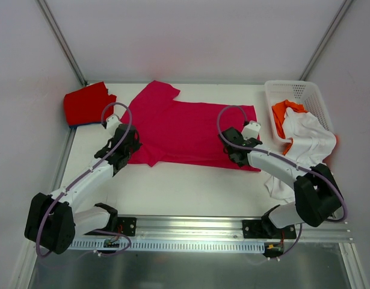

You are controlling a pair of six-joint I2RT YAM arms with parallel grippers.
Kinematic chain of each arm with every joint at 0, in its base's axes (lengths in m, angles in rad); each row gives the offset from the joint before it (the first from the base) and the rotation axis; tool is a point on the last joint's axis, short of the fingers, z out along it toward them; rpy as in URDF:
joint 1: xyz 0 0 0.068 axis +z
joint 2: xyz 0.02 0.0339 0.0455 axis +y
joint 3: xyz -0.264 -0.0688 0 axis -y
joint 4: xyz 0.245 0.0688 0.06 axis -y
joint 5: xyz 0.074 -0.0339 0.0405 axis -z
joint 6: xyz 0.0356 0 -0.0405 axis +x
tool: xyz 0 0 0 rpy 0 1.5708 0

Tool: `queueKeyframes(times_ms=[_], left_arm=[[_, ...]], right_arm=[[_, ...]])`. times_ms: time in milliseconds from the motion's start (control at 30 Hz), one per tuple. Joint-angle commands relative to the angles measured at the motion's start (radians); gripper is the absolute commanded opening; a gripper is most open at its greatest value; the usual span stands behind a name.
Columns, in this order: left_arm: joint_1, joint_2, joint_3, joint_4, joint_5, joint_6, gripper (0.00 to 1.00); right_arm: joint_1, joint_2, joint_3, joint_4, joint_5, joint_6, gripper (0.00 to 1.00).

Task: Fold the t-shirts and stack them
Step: Fold the tshirt

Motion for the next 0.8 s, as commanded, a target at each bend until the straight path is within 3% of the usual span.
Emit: queueKeyframes(times_ms=[0, 767], left_arm=[[0.03, 0.005, 0.029, 0.051, -0.019, 0.041, 0.0], [0.163, 0.284, 0.191, 0.169, -0.005, 0.133, 0.0]], right_arm=[[-0.025, 0.015, 0.05, 0.006, 0.01, -0.05, 0.0], [-0.121, 0.283, 0.285, 0.033, -0.051, -0.182, 0.0]])
